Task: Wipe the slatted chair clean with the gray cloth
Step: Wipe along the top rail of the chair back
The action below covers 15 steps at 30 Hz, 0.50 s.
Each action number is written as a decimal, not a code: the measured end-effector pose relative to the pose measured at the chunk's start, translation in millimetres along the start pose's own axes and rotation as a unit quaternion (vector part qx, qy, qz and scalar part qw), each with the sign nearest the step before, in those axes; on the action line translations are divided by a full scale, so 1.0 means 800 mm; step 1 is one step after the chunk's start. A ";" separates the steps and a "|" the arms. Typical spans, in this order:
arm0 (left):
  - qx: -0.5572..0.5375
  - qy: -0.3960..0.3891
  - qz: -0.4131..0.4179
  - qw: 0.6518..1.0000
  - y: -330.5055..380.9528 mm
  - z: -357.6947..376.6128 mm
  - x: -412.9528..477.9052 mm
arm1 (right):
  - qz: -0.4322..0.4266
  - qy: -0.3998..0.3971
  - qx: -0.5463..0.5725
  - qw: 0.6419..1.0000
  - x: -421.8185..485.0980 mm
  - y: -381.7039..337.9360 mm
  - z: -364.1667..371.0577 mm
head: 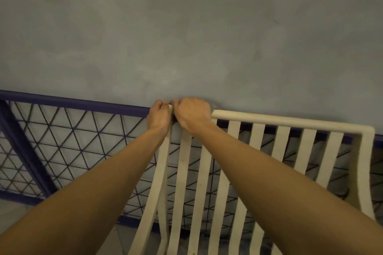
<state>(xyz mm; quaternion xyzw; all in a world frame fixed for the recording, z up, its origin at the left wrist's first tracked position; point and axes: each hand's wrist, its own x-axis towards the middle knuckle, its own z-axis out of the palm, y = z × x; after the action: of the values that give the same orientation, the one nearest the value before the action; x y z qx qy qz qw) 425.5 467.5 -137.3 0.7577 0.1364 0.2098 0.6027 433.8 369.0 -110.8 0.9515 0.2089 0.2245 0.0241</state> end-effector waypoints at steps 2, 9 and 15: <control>0.051 0.006 0.007 0.999 0.004 0.004 0.006 | 0.002 0.076 0.037 0.996 -0.015 0.006 0.016; 0.156 0.005 0.129 0.979 0.005 0.004 0.007 | -0.038 0.116 0.138 0.983 -0.053 0.039 0.030; 0.281 -0.067 0.244 0.926 0.010 0.015 0.003 | 0.035 0.021 -0.002 0.999 -0.029 0.057 0.000</control>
<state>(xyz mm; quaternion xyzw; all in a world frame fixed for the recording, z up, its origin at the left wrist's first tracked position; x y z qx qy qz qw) 433.0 456.7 -131.5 0.9180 -0.0401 0.2525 0.3033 432.6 318.0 -113.9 0.9533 0.1754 0.2454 0.0134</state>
